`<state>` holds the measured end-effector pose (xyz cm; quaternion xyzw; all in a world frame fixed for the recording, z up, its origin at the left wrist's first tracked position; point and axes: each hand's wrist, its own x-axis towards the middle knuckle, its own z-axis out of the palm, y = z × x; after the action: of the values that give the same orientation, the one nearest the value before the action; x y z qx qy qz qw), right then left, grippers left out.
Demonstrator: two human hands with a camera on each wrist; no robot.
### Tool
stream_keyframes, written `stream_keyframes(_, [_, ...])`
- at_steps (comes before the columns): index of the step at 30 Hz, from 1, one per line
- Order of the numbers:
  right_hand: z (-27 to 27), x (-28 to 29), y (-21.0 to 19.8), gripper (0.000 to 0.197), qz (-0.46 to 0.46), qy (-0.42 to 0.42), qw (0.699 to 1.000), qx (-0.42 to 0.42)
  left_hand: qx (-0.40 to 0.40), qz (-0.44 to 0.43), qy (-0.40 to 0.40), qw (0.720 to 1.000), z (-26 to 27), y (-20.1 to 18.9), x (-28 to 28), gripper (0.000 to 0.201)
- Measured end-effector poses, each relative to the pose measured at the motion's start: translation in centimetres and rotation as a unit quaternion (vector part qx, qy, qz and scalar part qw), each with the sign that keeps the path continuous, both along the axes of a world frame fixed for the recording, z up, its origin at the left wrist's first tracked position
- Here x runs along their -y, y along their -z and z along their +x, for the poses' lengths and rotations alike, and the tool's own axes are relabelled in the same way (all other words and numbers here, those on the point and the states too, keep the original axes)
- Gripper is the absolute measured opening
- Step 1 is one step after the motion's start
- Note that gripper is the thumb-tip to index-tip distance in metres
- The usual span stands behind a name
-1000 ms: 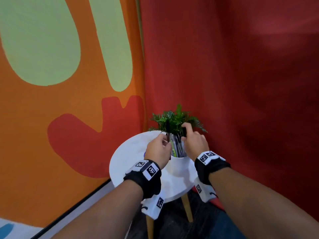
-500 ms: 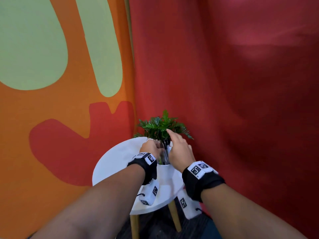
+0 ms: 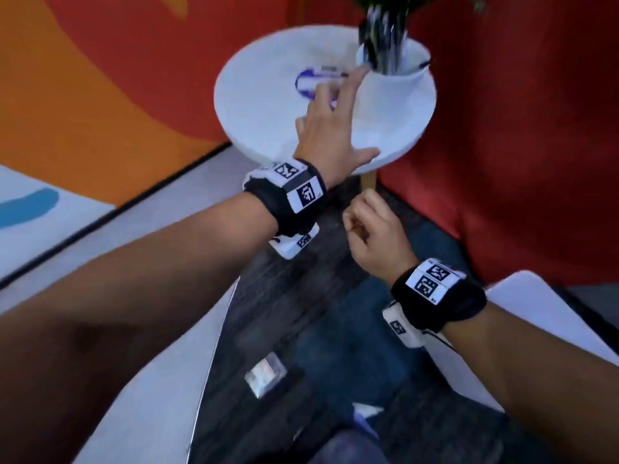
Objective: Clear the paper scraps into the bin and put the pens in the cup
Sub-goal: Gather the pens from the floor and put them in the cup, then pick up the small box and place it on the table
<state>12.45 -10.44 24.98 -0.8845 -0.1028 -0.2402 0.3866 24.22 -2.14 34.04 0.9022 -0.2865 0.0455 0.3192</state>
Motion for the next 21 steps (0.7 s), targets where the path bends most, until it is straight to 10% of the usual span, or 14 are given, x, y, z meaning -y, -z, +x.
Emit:
stream_keyframes(5, [-6.6, -4.7, 11.1, 0.02, -0.071, -0.131, 0.962, -0.227, -0.069, -0.021, 0.03, 0.997, -6.4, 8.3, -6.6, 0.072])
stream_keyframes(10, [-11.4, -8.6, 20.6, 0.025, -0.246, -0.308, 0.769, -0.504, -0.252, 0.117, 0.058, 0.959, -12.3, 20.2, -13.7, 0.025])
stream_keyframes(15, [-13.5, -12.7, 26.3, 0.029, -0.382, -0.426, 0.635, -0.519, -0.36, 0.233, 0.046, 0.902, -16.0, 30.1, -19.4, 0.021])
stream_keyframes(21, [-14.9, -18.1, 30.6, 0.035, -0.449, -0.458, 0.616, -0.457, -0.381, 0.312, -0.006, 0.87, -18.7, 37.2, -23.3, 0.047])
